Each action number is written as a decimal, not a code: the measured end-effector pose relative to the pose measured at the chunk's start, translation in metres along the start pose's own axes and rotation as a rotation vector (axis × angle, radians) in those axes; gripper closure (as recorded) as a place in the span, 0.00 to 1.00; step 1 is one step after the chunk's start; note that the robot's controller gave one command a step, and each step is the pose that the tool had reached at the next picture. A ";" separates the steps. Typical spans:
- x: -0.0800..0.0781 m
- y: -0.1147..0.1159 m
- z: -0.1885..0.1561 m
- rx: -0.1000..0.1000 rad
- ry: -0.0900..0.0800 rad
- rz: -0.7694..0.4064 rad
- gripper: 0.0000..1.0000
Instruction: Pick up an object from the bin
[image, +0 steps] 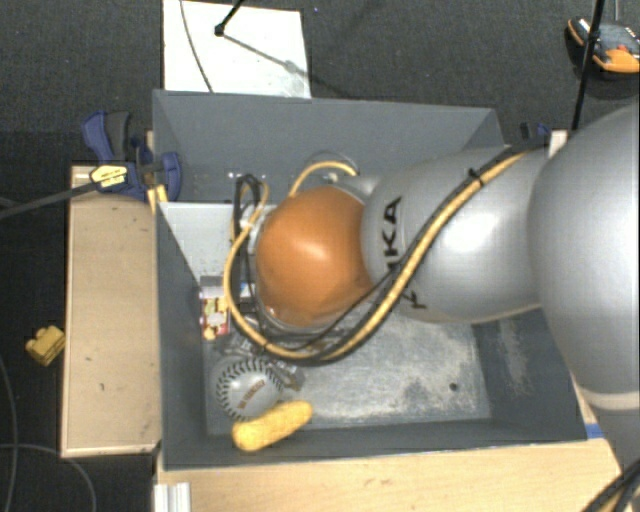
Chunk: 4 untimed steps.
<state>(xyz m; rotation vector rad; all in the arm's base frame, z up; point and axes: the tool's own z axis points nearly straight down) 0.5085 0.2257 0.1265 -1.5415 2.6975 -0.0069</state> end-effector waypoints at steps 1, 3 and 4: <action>-0.001 -0.001 -0.008 -0.005 0.007 0.000 1.00; -0.001 -0.002 -0.018 -0.013 0.017 0.005 1.00; -0.001 -0.001 -0.030 -0.017 0.023 0.005 1.00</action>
Offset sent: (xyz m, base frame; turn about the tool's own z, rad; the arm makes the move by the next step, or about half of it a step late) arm 0.0000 0.0001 0.0127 0.0003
